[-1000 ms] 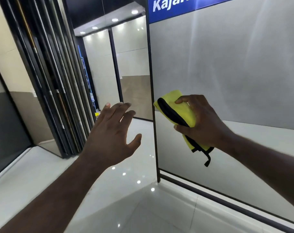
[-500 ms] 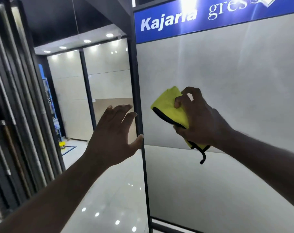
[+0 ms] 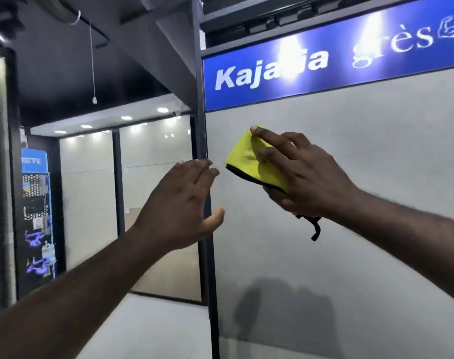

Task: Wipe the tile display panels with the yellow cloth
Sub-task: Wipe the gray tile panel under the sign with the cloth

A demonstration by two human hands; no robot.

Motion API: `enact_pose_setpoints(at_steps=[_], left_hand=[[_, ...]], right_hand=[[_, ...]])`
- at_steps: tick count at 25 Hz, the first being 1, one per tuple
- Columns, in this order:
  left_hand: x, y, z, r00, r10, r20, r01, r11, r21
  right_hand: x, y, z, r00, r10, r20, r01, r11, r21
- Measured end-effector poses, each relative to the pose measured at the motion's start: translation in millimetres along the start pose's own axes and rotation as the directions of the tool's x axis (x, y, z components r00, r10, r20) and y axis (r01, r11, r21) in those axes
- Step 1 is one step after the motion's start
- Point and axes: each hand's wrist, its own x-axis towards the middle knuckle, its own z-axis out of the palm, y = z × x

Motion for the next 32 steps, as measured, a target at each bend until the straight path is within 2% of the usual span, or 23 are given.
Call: enact_pose_setpoints(at_steps=[5, 8, 12, 15, 17, 19, 22, 25, 28, 32], left_hand=[[62.9, -75.0, 74.9, 0.993, -0.118, -0.031, 0.116, 0.992, -0.058], [96.5, -111.7, 116.7, 0.981, -0.18, -0.079, 0.165, 0.973, -0.16], [137.2, -156.6, 181.2, 0.939, -0.331, -0.092, 0.266, 0.87, -0.415], [165.3, -180.4, 225.4, 0.928, -0.36, -0.099, 0.245, 0.786, -0.568], [181.8, -192.7, 250.4, 0.908, -0.406, -0.103, 0.241, 0.709, -0.663], [197.6, -201.2, 273.0, 0.892, -0.44, -0.102, 0.224, 0.626, -0.747], [213.2, -199.3, 296.4, 0.862, -0.502, -0.064, 0.21, 0.471, -0.857], [221.7, -194.1, 304.5, 0.846, -0.533, -0.029, 0.2, 0.368, -0.908], [227.9, -188.2, 311.0, 0.839, -0.543, -0.006, 0.198, 0.316, -0.928], [230.8, -174.5, 319.6, 0.81, -0.586, 0.019, 0.222, 0.276, -0.935]], right_hand=[[93.0, 46.4, 103.3, 0.994, -0.107, -0.025, 0.102, 0.979, -0.174], [141.4, 60.2, 146.9, 0.994, -0.102, -0.023, 0.092, 0.96, -0.263], [196.4, 66.3, 204.8, 0.997, 0.056, -0.046, -0.067, 0.955, -0.288], [228.4, 56.3, 250.4, 0.988, 0.156, 0.012, -0.142, 0.929, -0.342], [233.9, 46.3, 278.0, 0.971, 0.223, 0.086, -0.183, 0.926, -0.329], [233.4, 45.9, 291.4, 0.962, 0.257, 0.097, -0.218, 0.93, -0.295], [241.9, 56.8, 286.7, 0.979, 0.2, 0.041, -0.174, 0.921, -0.348], [265.0, 60.6, 293.5, 0.99, 0.115, -0.08, -0.135, 0.928, -0.346], [268.7, 62.9, 307.1, 0.99, 0.078, -0.121, -0.109, 0.955, -0.276], [264.8, 73.9, 301.6, 0.997, 0.004, -0.075, -0.025, 0.959, -0.284]])
